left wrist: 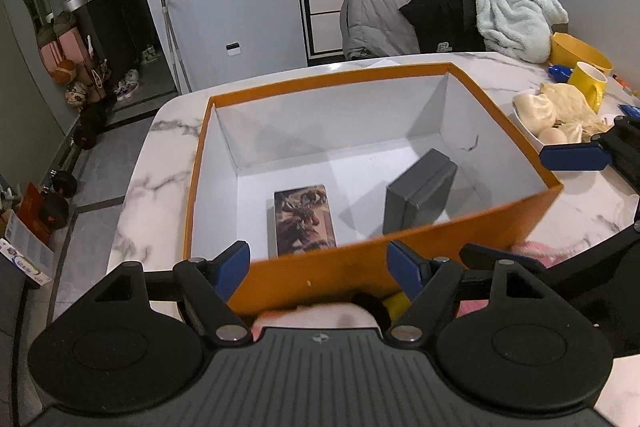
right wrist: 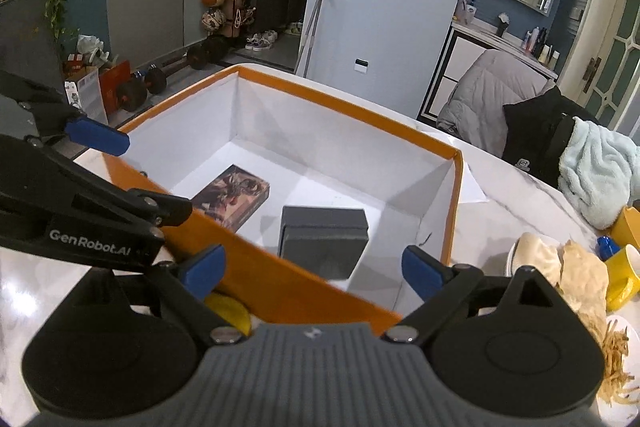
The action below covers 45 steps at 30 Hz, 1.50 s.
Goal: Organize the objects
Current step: 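Move left tool to gold box while right tool reaches the plush dog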
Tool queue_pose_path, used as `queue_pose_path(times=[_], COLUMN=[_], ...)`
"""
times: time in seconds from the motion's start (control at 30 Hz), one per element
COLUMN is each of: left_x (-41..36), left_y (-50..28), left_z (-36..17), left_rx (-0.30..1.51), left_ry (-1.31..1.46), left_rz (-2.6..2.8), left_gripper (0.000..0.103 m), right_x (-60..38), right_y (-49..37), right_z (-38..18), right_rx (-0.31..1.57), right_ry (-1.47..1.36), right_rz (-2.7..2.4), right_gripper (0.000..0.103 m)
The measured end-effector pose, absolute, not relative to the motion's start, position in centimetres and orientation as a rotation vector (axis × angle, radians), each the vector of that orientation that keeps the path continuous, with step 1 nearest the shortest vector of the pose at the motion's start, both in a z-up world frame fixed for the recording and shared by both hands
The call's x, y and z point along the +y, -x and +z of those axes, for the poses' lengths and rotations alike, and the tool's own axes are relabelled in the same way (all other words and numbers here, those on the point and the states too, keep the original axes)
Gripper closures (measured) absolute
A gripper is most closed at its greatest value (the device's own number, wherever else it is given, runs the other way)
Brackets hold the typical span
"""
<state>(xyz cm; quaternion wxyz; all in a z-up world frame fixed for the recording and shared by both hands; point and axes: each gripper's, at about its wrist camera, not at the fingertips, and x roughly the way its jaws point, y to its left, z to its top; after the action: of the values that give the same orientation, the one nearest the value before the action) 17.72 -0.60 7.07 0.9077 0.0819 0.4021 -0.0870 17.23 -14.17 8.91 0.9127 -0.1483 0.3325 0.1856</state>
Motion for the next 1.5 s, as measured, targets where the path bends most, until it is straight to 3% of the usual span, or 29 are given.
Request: queue_pose_path(times=[0.63, 1.0, 1.5], left_x=[5.7, 9.1, 11.3], left_y=[-12.0, -13.6, -18.0], left_z=[3.2, 1.5, 0.2], left_rx=[0.832, 0.763, 0.895], left_ry=[-0.104, -0.215, -0.361], left_rz=[-0.231, -0.483, -0.703], left_gripper=[0.014, 0.01, 0.009], right_x=[-16.6, -16.7, -16.9], right_y=[-3.0, -1.8, -1.9], right_z=[2.3, -0.4, -1.2], right_rx=[0.743, 0.804, 0.871], right_ry=[0.177, 0.106, 0.113], right_rz=[0.411, 0.408, 0.377], right_gripper=[0.006, 0.006, 0.006])
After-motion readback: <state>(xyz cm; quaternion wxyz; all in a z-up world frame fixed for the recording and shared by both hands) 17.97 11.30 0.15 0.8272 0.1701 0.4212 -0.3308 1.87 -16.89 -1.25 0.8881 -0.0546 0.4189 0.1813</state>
